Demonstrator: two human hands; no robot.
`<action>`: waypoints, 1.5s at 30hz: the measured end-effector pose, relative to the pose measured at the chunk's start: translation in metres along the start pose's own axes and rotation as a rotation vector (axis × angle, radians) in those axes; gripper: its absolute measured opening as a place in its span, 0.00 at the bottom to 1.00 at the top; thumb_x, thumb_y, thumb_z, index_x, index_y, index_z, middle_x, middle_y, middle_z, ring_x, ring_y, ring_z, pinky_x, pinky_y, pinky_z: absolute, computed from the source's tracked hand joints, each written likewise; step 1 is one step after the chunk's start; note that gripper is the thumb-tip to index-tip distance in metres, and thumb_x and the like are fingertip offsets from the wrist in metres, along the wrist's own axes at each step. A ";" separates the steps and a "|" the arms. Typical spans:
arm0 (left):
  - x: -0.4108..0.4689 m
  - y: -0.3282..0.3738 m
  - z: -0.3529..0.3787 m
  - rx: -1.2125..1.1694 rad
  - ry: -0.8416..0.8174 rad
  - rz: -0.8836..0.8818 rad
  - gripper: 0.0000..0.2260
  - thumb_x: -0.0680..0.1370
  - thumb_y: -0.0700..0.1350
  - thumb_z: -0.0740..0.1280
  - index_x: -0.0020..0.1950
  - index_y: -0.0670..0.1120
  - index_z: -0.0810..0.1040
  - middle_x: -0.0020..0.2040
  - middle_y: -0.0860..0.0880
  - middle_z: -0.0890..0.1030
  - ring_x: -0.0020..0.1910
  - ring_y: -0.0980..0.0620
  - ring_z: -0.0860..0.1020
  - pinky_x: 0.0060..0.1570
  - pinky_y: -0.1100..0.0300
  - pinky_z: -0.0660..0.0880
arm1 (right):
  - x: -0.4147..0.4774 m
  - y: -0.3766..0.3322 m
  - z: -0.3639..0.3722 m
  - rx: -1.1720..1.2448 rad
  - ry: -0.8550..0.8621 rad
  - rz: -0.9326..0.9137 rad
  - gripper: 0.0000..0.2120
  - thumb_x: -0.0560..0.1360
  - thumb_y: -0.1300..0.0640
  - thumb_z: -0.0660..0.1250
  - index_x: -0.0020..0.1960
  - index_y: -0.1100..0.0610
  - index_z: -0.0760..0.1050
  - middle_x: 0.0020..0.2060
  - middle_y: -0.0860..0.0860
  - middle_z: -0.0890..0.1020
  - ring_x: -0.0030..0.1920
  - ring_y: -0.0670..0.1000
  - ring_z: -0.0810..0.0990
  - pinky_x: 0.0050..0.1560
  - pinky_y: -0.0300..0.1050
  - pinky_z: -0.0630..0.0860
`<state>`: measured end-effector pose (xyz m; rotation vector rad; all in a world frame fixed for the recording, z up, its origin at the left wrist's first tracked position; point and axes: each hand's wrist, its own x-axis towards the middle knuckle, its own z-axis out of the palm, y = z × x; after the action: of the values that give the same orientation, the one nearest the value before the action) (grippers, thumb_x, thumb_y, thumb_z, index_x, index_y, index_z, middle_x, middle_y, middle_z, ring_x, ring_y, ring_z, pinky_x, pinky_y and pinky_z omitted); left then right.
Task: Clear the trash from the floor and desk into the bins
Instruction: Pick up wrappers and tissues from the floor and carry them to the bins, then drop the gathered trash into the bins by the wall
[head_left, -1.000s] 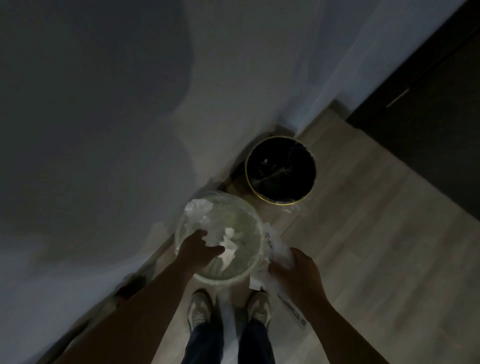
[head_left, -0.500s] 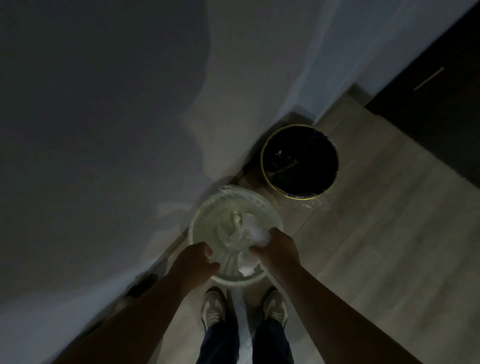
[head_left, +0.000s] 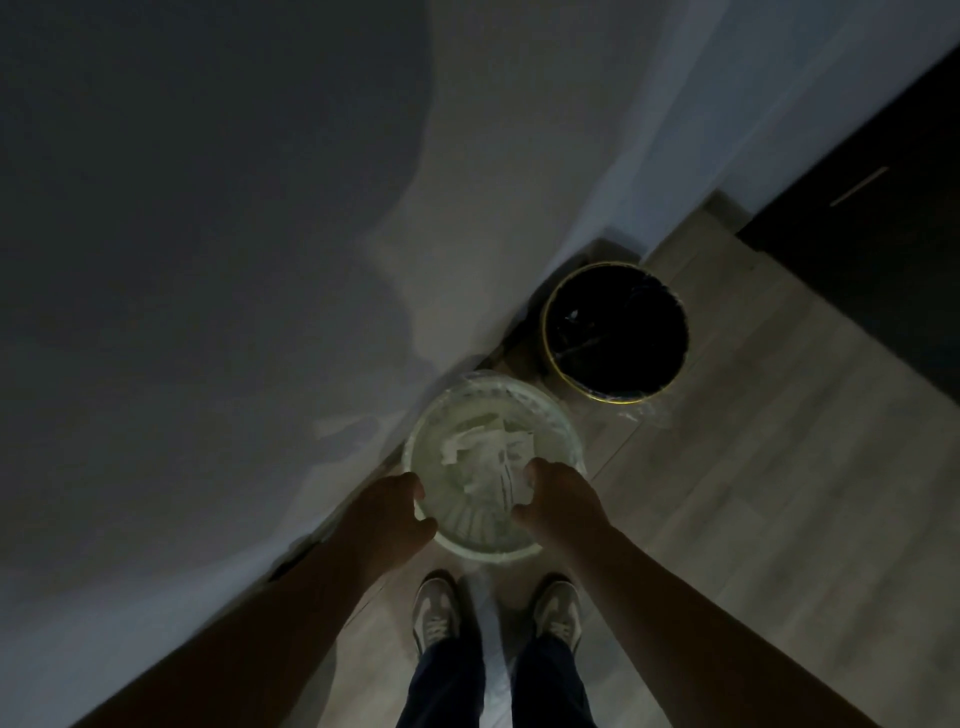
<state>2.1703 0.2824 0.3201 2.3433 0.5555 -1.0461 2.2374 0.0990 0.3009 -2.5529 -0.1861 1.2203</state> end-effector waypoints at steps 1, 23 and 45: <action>-0.008 0.002 -0.006 0.004 0.009 0.007 0.18 0.76 0.49 0.67 0.64 0.45 0.72 0.61 0.47 0.77 0.60 0.50 0.75 0.57 0.61 0.71 | -0.009 -0.002 -0.006 -0.044 0.006 -0.026 0.23 0.74 0.52 0.67 0.67 0.57 0.68 0.60 0.55 0.75 0.61 0.54 0.74 0.57 0.45 0.73; -0.402 0.144 -0.233 0.086 0.715 0.327 0.20 0.76 0.54 0.67 0.67 0.53 0.72 0.61 0.55 0.76 0.57 0.58 0.74 0.49 0.75 0.62 | -0.360 -0.122 -0.336 -0.288 0.352 -0.842 0.18 0.74 0.49 0.69 0.62 0.49 0.73 0.54 0.45 0.77 0.54 0.45 0.75 0.55 0.40 0.72; -0.806 0.056 -0.160 0.117 1.523 -0.375 0.20 0.74 0.60 0.66 0.66 0.60 0.71 0.62 0.62 0.74 0.35 0.65 0.71 0.46 0.74 0.64 | -0.690 -0.307 -0.274 -0.372 0.446 -1.851 0.16 0.73 0.48 0.68 0.60 0.45 0.74 0.53 0.39 0.76 0.55 0.39 0.74 0.57 0.37 0.71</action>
<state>1.7914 0.2082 1.0476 2.8048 1.4643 0.8740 2.0197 0.1612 1.0716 -1.4835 -2.0658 -0.1561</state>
